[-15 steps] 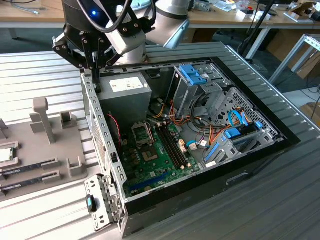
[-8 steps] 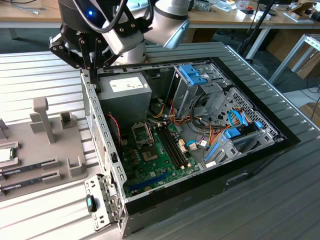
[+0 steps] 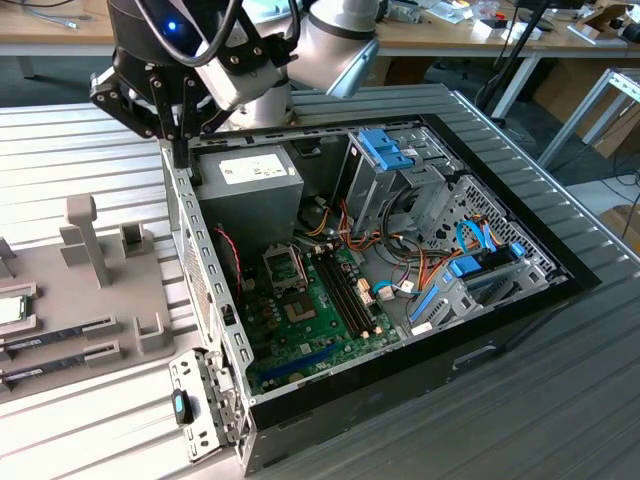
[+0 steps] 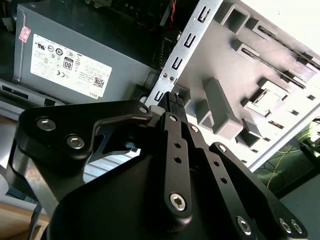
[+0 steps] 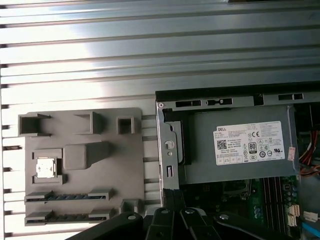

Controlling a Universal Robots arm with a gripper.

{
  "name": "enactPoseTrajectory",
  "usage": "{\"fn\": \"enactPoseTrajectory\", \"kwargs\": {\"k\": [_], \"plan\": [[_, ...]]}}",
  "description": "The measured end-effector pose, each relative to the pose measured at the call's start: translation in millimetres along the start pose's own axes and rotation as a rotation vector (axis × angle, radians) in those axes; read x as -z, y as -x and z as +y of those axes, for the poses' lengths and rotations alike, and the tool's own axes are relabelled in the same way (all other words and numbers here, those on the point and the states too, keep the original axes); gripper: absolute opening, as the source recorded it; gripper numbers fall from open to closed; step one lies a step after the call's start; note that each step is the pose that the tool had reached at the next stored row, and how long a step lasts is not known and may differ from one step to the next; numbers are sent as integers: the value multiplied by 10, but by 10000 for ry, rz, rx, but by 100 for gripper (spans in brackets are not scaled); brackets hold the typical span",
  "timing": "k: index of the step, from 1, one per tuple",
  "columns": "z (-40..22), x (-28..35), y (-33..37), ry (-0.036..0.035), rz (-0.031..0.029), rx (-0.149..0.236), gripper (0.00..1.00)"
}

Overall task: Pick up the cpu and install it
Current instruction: 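Reach for the cpu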

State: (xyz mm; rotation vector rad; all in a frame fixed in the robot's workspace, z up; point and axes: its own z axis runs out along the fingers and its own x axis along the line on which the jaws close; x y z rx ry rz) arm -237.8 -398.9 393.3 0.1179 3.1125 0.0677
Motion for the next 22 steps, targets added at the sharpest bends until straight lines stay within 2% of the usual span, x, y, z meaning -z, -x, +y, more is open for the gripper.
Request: {"fn": "enactPoseTrajectory", "kwargs": {"k": [11, 22], "plan": [[-6, 2, -76, 0, 0, 0, 11], [-9, 4, -123, 0, 0, -1, 11]]}}
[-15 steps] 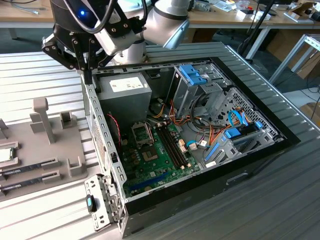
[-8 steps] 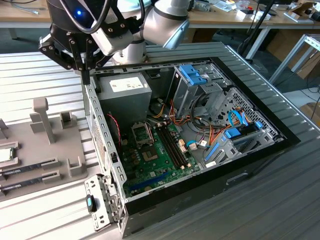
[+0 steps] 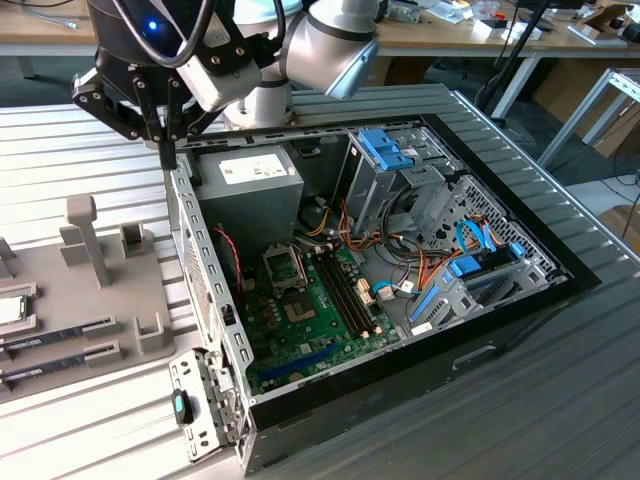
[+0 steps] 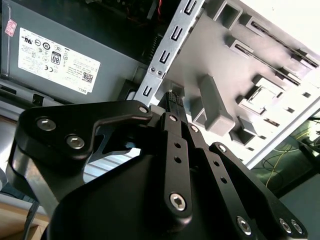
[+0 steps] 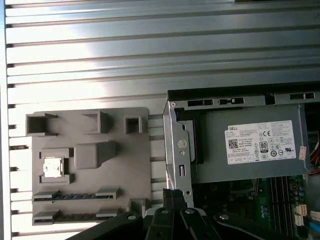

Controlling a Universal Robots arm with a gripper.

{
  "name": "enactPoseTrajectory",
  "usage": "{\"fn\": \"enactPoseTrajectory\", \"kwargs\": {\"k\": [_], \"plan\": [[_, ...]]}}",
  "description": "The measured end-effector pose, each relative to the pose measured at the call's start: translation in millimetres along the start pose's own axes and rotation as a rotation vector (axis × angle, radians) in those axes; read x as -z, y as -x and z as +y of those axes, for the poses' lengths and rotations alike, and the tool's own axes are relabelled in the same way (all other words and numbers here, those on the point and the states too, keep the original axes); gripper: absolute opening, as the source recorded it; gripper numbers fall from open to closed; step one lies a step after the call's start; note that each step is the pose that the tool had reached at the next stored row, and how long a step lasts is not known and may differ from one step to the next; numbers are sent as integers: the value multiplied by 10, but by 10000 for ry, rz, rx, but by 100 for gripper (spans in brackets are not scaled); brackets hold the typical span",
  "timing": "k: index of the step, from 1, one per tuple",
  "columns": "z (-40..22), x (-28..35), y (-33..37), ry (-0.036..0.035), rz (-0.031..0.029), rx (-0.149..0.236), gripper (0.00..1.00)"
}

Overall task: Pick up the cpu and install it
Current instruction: 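Reach for the cpu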

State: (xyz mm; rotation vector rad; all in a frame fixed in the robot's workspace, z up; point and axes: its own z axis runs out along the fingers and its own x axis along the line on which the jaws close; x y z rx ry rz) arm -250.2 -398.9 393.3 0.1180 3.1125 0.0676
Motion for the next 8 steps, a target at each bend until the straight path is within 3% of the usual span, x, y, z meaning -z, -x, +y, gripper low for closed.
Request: {"fn": "enactPoseTrajectory", "kwargs": {"k": [8], "plan": [[-4, 2, -57, 0, 0, 0, 11]]}}
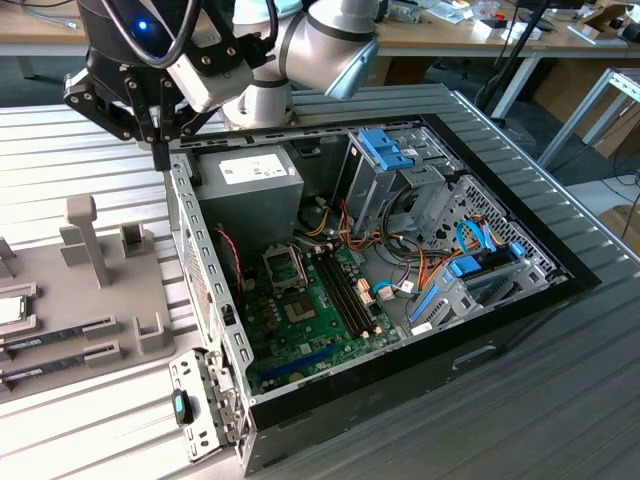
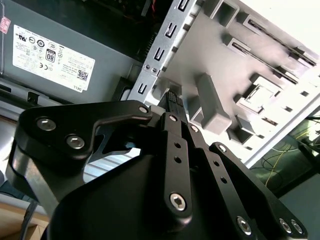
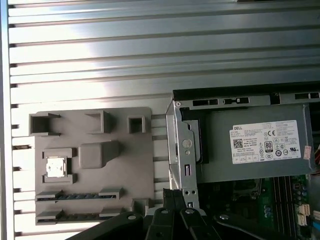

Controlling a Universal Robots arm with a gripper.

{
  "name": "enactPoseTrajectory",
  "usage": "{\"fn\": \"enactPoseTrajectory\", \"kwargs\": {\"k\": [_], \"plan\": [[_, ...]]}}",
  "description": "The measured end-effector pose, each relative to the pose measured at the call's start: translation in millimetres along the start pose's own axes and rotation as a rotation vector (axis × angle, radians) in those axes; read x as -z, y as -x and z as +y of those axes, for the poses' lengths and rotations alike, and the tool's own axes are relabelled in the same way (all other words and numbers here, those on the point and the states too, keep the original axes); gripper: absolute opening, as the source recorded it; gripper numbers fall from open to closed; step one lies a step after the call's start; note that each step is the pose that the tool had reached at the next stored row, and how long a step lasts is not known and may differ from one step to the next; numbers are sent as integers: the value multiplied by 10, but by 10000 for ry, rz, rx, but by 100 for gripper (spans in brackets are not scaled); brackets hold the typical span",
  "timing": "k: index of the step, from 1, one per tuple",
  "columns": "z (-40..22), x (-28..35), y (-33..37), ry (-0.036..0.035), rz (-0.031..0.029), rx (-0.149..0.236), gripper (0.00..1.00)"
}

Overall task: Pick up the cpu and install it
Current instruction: 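Reach for the cpu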

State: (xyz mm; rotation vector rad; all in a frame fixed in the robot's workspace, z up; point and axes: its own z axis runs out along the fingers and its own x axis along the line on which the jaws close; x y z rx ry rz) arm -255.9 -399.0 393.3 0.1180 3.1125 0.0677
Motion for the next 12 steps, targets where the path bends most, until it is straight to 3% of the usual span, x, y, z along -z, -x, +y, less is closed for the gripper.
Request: {"fn": "enactPoseTrajectory", "kwargs": {"k": [12], "plan": [[-7, 3, -101, 0, 0, 0, 11]]}}
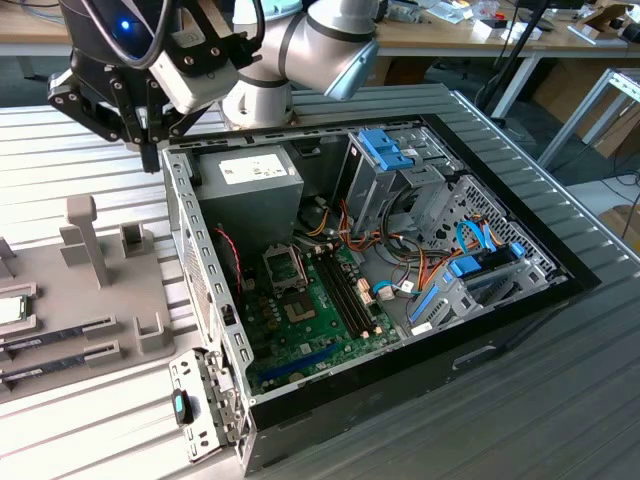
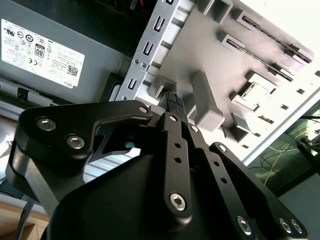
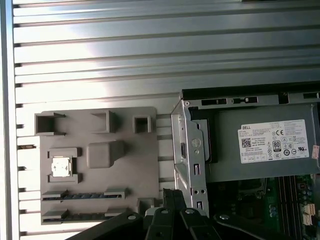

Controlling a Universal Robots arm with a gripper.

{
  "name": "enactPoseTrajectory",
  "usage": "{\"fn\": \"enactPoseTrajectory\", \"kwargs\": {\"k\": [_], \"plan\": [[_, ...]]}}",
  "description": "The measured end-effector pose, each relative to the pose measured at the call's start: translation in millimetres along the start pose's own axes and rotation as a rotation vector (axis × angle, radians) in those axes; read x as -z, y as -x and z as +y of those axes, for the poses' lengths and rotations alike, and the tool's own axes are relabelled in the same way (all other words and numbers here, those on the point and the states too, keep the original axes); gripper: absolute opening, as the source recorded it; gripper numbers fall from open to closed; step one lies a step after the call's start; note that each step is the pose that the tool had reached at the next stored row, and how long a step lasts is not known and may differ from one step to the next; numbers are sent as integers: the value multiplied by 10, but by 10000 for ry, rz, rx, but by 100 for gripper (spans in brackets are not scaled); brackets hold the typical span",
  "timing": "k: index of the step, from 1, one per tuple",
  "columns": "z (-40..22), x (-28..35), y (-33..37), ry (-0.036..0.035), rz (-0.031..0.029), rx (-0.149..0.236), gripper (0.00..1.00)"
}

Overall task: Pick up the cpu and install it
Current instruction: 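Reach for the cpu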

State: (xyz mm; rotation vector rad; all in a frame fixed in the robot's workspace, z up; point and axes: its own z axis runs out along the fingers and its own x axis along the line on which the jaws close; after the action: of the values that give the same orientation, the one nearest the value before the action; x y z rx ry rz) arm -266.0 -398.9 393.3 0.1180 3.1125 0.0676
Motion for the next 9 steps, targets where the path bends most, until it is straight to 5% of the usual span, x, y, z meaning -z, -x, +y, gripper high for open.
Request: {"fn": "enactPoseTrajectory", "kwargs": {"k": [9], "plan": [[-4, 1, -49, 0, 0, 0, 11]]}}
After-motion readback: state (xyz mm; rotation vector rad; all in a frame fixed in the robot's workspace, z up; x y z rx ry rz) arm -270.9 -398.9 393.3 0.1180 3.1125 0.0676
